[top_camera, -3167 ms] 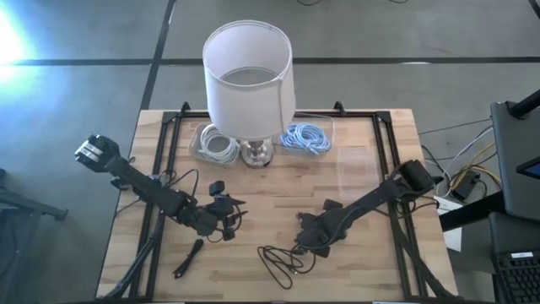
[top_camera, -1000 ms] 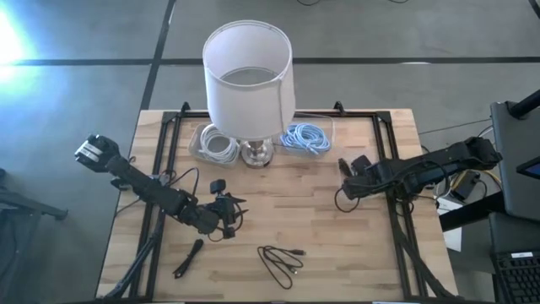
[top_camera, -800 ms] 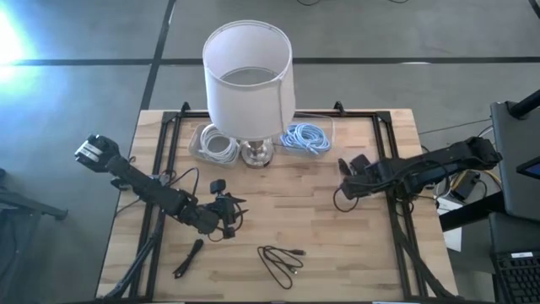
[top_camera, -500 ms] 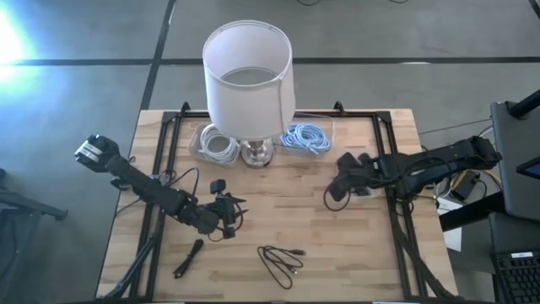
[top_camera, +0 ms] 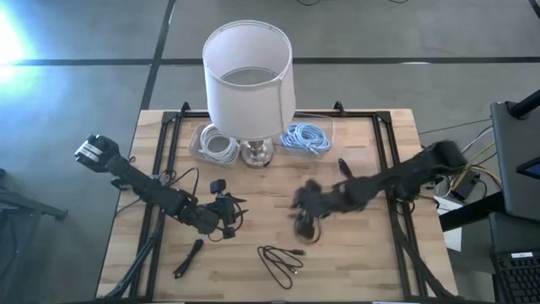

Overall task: Pick & Place USB Port
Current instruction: Put the right black USB cable into the right transparent bin

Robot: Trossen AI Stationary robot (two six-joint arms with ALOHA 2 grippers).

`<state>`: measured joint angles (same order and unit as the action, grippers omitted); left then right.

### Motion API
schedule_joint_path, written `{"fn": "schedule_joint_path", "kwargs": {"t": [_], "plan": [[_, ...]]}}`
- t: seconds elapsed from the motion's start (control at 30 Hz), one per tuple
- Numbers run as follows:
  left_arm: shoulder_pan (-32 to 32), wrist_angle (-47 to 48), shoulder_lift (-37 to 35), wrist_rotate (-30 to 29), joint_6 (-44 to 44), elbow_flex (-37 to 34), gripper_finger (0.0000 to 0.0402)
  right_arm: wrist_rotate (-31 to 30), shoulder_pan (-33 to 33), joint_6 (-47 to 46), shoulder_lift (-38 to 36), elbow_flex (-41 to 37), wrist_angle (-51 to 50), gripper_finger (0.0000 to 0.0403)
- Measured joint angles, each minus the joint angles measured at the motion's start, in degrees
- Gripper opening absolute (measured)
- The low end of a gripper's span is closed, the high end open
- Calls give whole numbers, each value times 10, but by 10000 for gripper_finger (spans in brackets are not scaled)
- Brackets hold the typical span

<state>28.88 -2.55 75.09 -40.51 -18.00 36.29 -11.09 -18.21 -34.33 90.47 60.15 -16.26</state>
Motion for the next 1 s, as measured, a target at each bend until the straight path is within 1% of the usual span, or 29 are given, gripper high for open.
{"fn": "schedule_joint_path", "kwargs": {"t": [0.17,0.33,0.47,0.57,0.7,0.8,1.0], "plan": [[0,0,0,0,-2,0,145,66,-27,-3,130,97,-20,144],[0,0,0,9,-3,0,145,107,-32,-20,229,201,-123,144],[0,0,0,27,-5,0,145,116,-37,-20,285,272,-199,140],[0,0,0,40,-15,0,145,121,-38,-23,315,314,-230,136],[0,0,0,47,-17,0,145,131,-40,-23,341,351,-238,131],[0,1,0,48,-17,0,145,133,-42,-25,348,363,-238,128],[0,1,0,50,-17,0,145,142,-43,-35,346,364,-240,120]]}}
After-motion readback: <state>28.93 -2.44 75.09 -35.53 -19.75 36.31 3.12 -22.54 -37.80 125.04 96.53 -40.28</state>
